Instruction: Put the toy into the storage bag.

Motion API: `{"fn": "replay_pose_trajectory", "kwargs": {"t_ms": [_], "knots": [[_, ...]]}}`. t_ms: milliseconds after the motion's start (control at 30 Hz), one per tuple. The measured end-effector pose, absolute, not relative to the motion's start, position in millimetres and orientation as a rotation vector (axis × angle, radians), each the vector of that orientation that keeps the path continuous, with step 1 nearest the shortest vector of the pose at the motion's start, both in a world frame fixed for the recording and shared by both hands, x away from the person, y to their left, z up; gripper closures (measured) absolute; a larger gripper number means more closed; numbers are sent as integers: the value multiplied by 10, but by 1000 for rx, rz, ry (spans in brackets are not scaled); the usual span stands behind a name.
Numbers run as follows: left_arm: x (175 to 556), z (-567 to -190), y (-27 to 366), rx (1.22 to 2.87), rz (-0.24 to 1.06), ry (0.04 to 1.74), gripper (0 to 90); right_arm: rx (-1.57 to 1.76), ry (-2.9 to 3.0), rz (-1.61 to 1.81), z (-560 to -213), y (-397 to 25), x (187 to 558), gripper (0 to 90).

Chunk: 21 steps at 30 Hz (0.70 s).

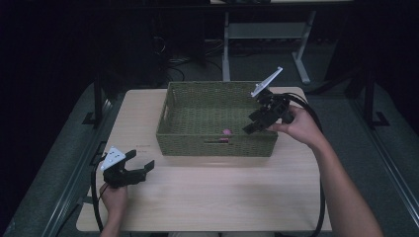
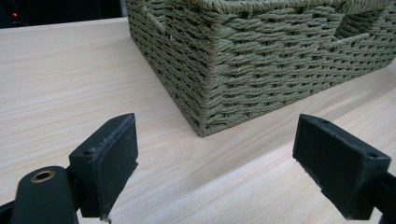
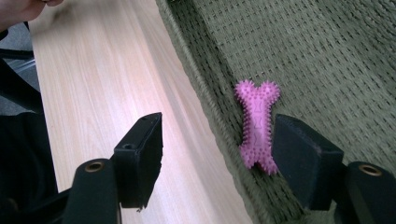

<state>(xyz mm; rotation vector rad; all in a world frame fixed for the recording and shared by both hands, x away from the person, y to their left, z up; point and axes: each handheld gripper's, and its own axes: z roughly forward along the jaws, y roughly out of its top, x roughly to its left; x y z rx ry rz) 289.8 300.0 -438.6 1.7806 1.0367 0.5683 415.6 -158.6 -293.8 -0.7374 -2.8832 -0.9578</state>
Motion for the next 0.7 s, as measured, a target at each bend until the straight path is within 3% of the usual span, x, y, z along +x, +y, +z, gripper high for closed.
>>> {"fn": "replay_pose_trajectory", "kwargs": {"t_ms": [700], "knots": [[2891, -4388, 2995, 1785, 570, 1035, 136, -793, -2879, -994, -3080, -1873, 3769, 282]]}}
